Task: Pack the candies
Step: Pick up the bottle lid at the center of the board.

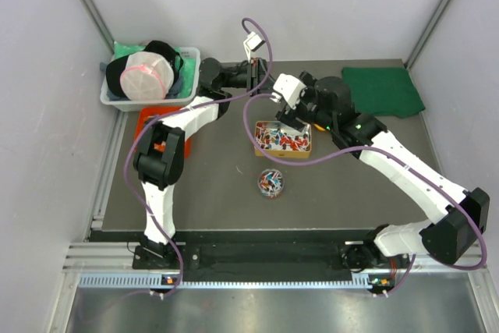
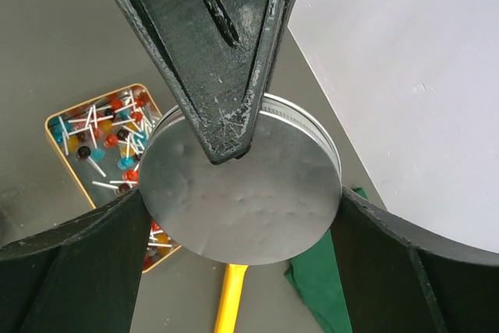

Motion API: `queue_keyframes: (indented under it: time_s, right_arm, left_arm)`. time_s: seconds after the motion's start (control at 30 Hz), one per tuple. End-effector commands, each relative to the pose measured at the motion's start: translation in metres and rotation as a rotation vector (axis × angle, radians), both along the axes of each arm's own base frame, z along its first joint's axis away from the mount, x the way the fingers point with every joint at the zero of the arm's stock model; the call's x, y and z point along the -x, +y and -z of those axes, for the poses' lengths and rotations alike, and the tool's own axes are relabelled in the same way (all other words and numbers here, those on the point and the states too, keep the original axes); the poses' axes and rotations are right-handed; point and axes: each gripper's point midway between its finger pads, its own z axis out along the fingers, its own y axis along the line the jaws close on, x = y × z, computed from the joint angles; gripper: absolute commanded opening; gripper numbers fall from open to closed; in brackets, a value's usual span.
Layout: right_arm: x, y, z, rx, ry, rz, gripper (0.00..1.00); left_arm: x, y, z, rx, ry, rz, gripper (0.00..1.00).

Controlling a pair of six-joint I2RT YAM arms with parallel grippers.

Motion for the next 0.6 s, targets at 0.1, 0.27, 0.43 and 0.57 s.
queue_keyframes:
  time_s: [0.1,0.27,0.43,0.57]
  right_arm:
    - [0.004,-0.003,-0.024,-0.045,-0.048,-0.012,0.55]
    - [0.011,-0.006,-0.015,-0.030,-0.023,-0.023,0.56]
    - [0.024,-0.014,-0.008,-0.009,-0.002,-0.032,0.56]
    - [0.039,-0.019,0.000,0.007,0.037,-0.058,0.56]
  left_arm:
    - [0.004,0.001,-0.015,0.030,-0.090,0.023,0.49]
    - [-0.001,0.004,-0.018,0.037,-0.106,0.017,0.73]
    - [-0.025,0.027,-0.028,0.049,-0.136,-0.057,0.99]
    - [-0.047,0.050,-0.028,0.018,-0.113,-0.136,0.99]
